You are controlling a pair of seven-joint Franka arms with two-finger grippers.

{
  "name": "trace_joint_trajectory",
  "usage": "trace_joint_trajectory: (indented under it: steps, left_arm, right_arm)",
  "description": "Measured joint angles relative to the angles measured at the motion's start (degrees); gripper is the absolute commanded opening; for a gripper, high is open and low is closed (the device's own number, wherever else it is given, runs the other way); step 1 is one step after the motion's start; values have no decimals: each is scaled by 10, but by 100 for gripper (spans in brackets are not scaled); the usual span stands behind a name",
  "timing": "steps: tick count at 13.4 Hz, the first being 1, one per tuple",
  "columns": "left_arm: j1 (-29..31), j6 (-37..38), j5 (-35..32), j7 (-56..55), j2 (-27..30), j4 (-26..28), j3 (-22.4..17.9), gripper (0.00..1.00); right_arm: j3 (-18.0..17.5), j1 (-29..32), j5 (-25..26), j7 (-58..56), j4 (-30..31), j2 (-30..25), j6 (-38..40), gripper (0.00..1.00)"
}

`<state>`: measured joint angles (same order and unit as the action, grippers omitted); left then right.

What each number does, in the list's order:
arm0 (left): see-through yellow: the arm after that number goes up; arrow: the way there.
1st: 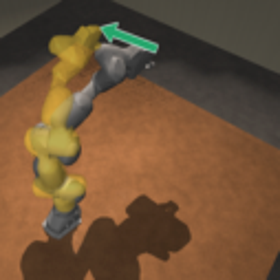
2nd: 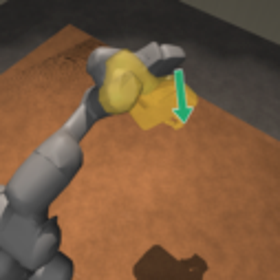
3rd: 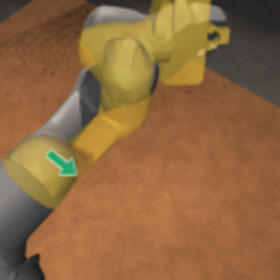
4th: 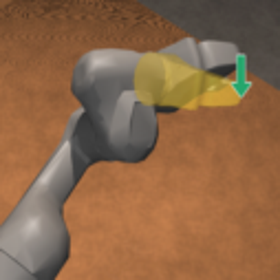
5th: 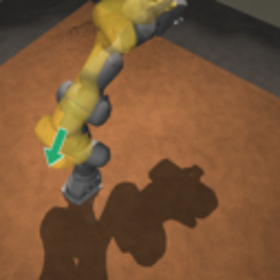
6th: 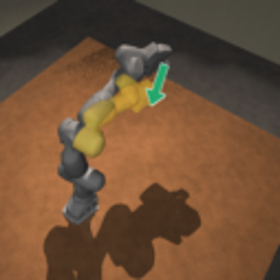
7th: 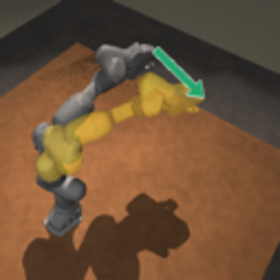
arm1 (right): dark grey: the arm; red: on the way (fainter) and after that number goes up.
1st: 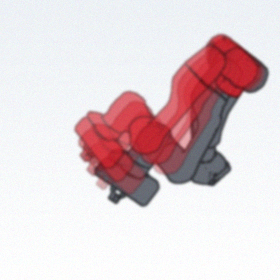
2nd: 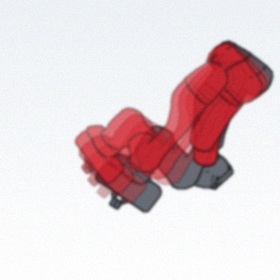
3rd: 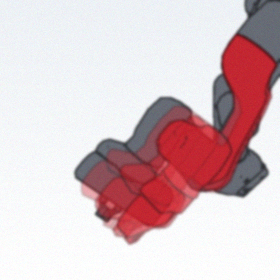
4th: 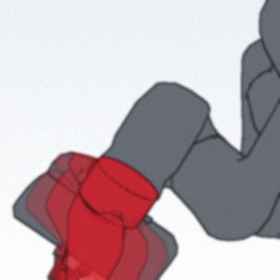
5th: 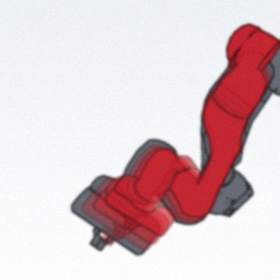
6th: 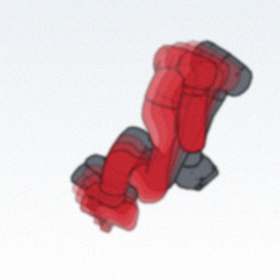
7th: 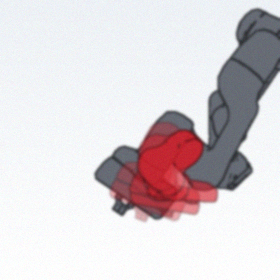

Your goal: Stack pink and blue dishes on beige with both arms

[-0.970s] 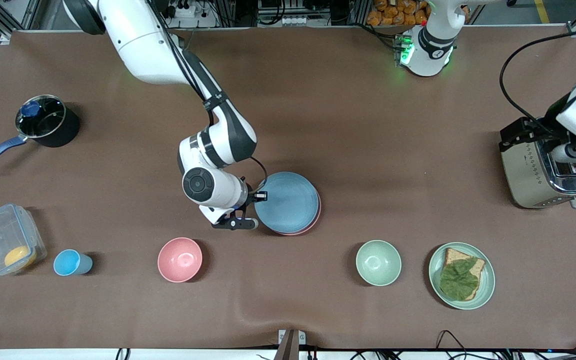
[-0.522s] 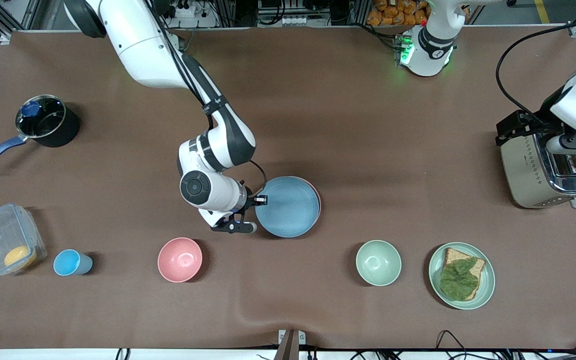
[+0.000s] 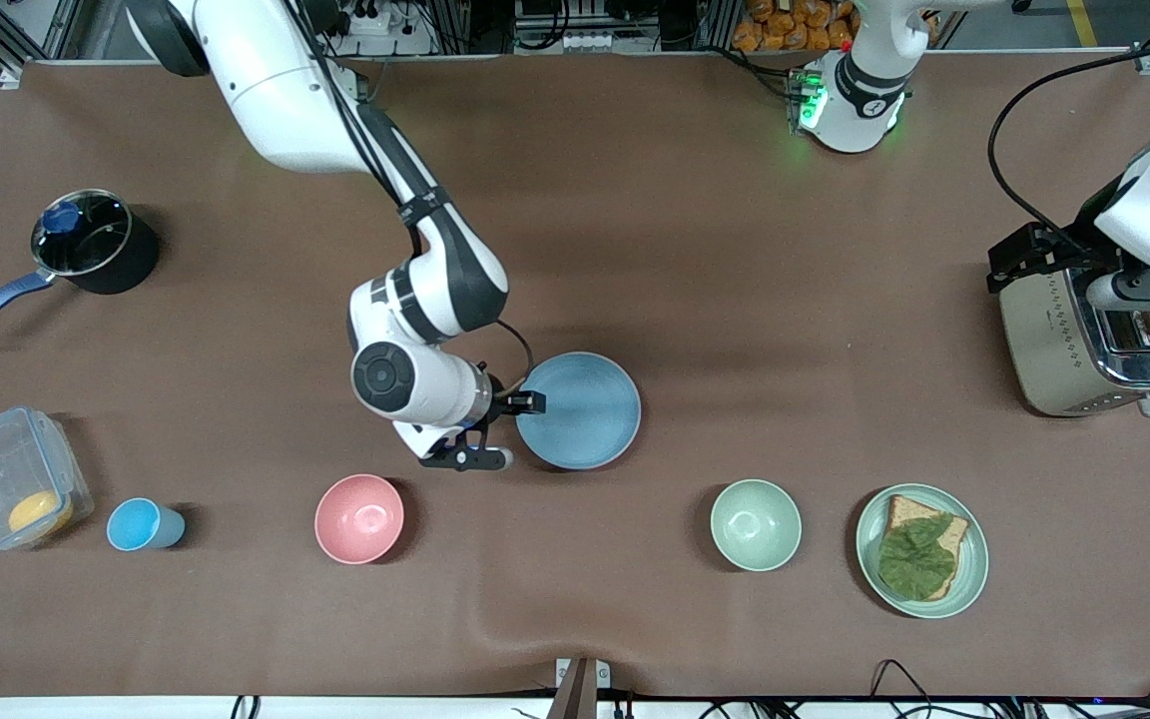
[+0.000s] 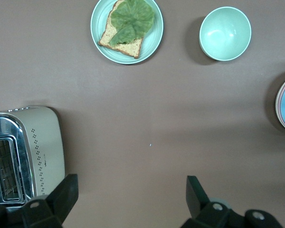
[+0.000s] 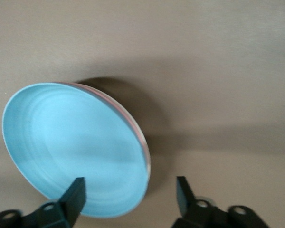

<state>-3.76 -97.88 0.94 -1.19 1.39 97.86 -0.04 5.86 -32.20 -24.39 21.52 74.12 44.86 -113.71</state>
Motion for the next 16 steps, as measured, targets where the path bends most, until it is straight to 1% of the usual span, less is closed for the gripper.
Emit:
trace_joint_trajectory:
  steps: [2, 5, 6, 8, 10, 11, 14, 16]
  left_arm:
    - [0, 0, 0, 0, 0, 0, -2, 100]
    - [-2, 0, 0, 0, 0, 0, -1, 100]
    - [-2, 0, 0, 0, 0, 0, -1, 100]
    - [-2, 0, 0, 0, 0, 0, -1, 100]
    - [-2, 0, 0, 0, 0, 0, -1, 100]
    - [-2, 0, 0, 0, 0, 0, -1, 100]
    - [-1, 0, 0, 0, 0, 0, -2, 100]
    - [-1, 0, 0, 0, 0, 0, -2, 100]
  right_arm:
    - [5, 39, 0, -14, -25, -13, 72, 100]
    - [16, 111, 6, -96, -37, -58, 153, 100]
    - [23, 134, 20, -115, -37, -75, 182, 100]
    - [31, 170, 83, -137, -37, -102, 227, 100]
    - [32, 177, 149, -141, -38, -124, 253, 100]
    - [32, 176, 169, -141, -38, -136, 264, 100]
    - [37, 189, 196, -145, -36, -179, 287, 100]
    - [39, 217, 202, -158, -15, -215, 278, 100]
